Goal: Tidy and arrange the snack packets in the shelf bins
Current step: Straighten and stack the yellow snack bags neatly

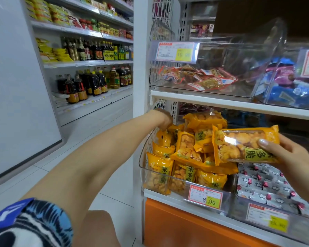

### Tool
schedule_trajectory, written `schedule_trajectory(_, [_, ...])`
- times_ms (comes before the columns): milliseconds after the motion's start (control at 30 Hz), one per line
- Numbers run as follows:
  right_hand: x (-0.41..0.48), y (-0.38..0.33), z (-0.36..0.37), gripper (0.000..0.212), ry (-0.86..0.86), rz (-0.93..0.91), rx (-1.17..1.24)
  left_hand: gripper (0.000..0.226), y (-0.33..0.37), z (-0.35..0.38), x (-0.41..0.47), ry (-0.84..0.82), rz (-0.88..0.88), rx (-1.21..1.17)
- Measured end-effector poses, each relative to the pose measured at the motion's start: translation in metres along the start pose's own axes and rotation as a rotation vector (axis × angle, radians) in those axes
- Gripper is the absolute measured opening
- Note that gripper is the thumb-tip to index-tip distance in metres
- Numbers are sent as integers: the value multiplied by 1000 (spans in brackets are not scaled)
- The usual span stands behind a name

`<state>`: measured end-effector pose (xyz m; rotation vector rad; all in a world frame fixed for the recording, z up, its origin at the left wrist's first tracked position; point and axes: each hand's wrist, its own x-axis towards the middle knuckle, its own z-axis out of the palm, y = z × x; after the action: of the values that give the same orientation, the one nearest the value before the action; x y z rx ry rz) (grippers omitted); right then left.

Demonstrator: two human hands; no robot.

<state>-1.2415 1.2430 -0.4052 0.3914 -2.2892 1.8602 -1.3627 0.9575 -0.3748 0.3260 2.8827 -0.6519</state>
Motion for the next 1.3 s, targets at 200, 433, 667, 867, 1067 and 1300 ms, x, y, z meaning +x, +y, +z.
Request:
schedule_trajectory(200, [2,0,1,95,-4,1,15,39,-2,-4,4,260,-173,-167])
schedule_trajectory(433, [2,0,4,97,-6,-1,4,44,2,-1,16,265,-253,-460])
schedule_trajectory(667, [1,1,3,99,0,6,1,34,3,11,26,228,-289,-606])
schedule_trajectory(867, [3,2,5,97,5,-9,3,65,5,12,20,62,-232,-620])
schedule_trajectory(1067, [5,2,6,82,4,-21,35,68,12,19,15,26,-185,-435])
schedule_trajectory(1300, [4,5,0,95,18,-22,20,56,17,24,-18,458,-299,-459])
